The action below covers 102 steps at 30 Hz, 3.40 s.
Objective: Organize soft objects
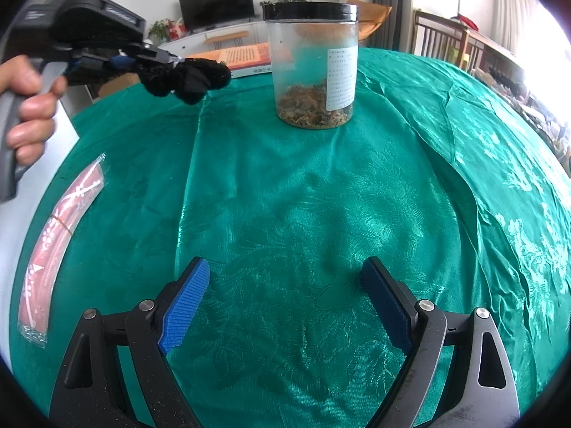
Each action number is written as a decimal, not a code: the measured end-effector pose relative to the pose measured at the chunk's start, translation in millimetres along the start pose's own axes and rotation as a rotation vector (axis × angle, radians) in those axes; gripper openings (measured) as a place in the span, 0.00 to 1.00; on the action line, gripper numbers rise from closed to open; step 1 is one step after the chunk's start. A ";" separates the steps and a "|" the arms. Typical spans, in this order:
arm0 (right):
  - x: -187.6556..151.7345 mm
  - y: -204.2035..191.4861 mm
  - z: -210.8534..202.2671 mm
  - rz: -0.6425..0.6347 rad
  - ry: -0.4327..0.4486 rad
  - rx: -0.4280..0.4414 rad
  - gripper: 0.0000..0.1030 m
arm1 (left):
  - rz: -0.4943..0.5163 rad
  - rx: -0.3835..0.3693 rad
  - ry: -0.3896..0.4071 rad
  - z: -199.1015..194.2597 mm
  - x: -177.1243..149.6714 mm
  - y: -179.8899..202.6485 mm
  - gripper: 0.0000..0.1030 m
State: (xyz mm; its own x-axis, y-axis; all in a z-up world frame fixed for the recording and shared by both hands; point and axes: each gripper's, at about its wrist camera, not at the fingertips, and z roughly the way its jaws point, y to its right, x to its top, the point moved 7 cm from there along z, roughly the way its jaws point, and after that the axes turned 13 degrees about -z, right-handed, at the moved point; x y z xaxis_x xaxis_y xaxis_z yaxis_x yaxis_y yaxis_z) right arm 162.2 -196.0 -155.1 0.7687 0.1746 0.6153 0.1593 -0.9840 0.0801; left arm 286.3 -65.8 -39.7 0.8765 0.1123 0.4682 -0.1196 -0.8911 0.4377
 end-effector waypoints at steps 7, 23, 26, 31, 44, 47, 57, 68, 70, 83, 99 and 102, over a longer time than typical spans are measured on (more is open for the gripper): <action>-25.0 16.4 -21.6 0.092 0.025 0.000 0.86 | 0.183 -0.153 -0.010 -42.0 -38.5 102.1 0.22; -39.9 11.4 -31.7 0.050 0.000 -0.051 0.87 | 0.081 0.245 0.145 -118.5 -73.6 -21.0 1.00; -31.1 13.8 -35.6 0.099 0.043 0.033 0.87 | 0.005 0.270 0.148 -132.0 -100.5 -55.8 1.00; 23.5 -13.2 -10.0 -0.096 0.010 0.041 0.86 | -0.113 0.232 0.121 -132.4 -138.5 -77.1 1.00; 43.5 134.5 -35.8 0.276 0.126 -0.023 0.85 | -0.004 0.308 0.086 -104.6 -161.0 -60.2 1.00; 12.8 91.2 -39.7 0.239 0.099 0.021 0.85 | -0.008 0.315 0.066 -101.3 -165.0 -59.6 1.00; -37.1 52.9 -32.6 0.173 0.051 0.021 0.85 | 0.066 0.385 0.038 -95.9 -161.7 -69.1 1.00; -35.8 51.3 -32.4 0.169 0.062 0.015 0.87 | -0.013 0.497 -0.044 -36.6 -150.4 -106.4 0.77; -34.9 58.7 -37.8 0.231 0.099 0.080 0.86 | -0.029 0.457 -0.039 -34.1 -154.0 -104.9 0.54; 59.5 163.8 40.3 0.756 0.050 0.239 0.84 | -0.068 0.382 0.015 -39.7 -155.1 -100.7 0.27; 196.4 162.8 -76.7 0.221 0.275 0.062 0.29 | -0.284 0.064 0.194 -134.0 -84.0 -87.3 0.20; 222.1 98.4 -120.8 0.106 0.320 0.160 0.29 | -0.285 0.072 0.244 -182.3 -81.1 -104.6 0.20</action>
State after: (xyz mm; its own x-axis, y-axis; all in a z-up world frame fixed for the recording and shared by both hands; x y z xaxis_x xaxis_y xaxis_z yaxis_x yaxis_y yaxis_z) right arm 273.7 -258.5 84.1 0.5578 0.0267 0.8296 0.2030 -0.9735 -0.1052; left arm 142.8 98.5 16.5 0.7317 0.4542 0.5083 0.1536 -0.8364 0.5262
